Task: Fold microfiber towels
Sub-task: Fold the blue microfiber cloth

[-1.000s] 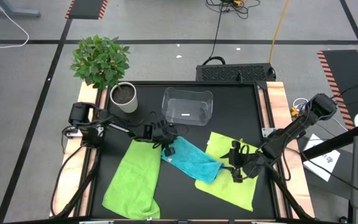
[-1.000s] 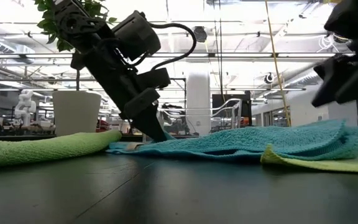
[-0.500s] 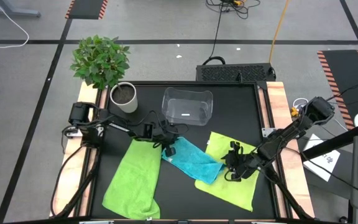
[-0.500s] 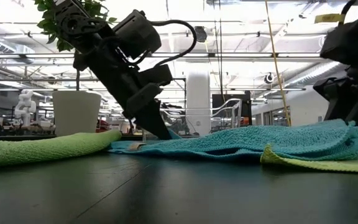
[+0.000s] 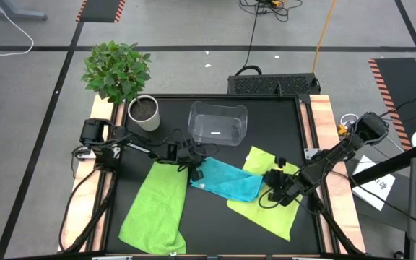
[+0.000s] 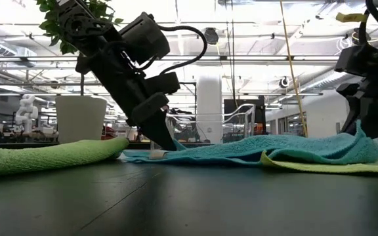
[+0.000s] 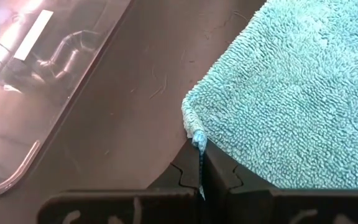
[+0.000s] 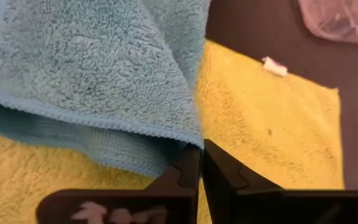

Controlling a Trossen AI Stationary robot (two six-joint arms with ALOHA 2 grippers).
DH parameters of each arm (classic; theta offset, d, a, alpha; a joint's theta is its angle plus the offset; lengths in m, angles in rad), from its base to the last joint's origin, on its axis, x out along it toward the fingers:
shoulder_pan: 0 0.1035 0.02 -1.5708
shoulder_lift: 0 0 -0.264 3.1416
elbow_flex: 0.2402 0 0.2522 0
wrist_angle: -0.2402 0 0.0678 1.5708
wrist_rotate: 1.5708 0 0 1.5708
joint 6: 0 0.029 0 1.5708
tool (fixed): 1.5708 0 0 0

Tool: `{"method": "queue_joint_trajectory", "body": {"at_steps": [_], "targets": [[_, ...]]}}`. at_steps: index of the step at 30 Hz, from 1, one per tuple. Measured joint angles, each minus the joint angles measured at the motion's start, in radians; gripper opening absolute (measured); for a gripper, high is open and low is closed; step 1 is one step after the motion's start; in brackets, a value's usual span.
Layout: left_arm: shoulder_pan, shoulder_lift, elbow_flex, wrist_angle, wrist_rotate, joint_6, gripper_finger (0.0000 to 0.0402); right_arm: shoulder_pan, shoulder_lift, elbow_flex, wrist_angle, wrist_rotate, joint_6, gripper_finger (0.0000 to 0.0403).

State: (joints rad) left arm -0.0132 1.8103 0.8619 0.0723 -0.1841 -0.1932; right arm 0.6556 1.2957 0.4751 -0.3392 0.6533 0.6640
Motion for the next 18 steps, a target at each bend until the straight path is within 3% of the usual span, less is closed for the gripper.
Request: {"method": "queue_joint_trajectory", "body": {"at_steps": [7, 18], "targets": [[0.0, -0.001, 0.0, -0.001, 0.0, -0.004, 0.001, 0.003, -0.002, 0.0, 0.003, -0.028, -0.011, 0.001], [0.0, -0.001, 0.001, 0.012, -0.009, 0.005, 0.0103, 0.014, -0.031, 0.0, 0.115, -0.135, -0.102, 0.0067]]}}
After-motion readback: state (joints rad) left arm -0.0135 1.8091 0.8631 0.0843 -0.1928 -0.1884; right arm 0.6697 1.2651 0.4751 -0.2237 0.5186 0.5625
